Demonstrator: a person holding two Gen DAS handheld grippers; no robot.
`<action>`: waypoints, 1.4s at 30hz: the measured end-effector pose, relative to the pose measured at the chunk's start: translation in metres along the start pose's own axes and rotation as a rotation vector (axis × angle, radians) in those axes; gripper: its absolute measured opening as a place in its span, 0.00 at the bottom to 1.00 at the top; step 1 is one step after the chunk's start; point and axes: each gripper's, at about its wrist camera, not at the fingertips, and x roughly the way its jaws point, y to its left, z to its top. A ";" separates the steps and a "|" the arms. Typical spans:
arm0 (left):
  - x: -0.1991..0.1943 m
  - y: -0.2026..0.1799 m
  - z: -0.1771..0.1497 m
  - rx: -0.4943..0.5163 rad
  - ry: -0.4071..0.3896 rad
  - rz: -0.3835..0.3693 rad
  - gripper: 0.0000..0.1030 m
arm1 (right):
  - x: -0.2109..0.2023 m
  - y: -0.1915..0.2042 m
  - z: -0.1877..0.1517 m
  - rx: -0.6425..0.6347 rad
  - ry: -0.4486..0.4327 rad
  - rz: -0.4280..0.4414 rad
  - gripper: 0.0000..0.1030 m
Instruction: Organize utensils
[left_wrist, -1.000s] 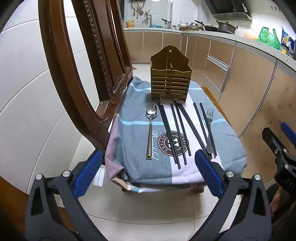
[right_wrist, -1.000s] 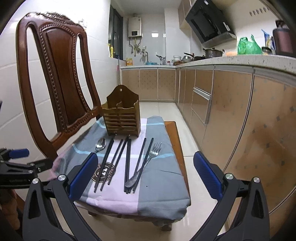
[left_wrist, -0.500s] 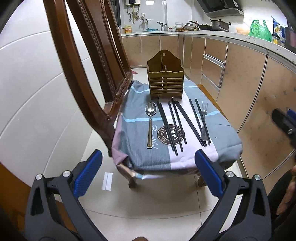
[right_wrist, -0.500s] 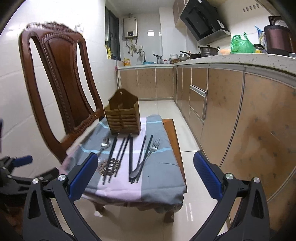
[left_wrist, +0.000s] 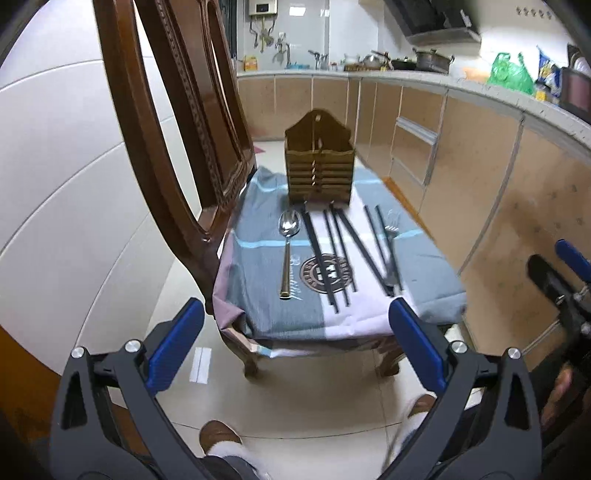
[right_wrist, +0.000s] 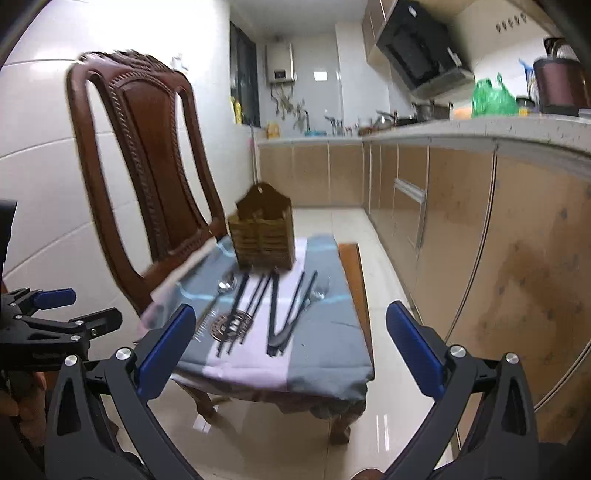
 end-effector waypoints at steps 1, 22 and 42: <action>0.010 0.001 0.001 0.001 0.007 0.009 0.96 | 0.009 -0.006 -0.001 0.014 0.012 -0.010 0.98; 0.249 0.012 0.112 0.076 0.245 -0.041 0.81 | 0.273 -0.055 0.110 0.044 0.312 0.106 0.54; 0.358 0.013 0.100 0.122 0.436 -0.116 0.38 | 0.383 -0.060 0.063 0.061 0.558 0.133 0.42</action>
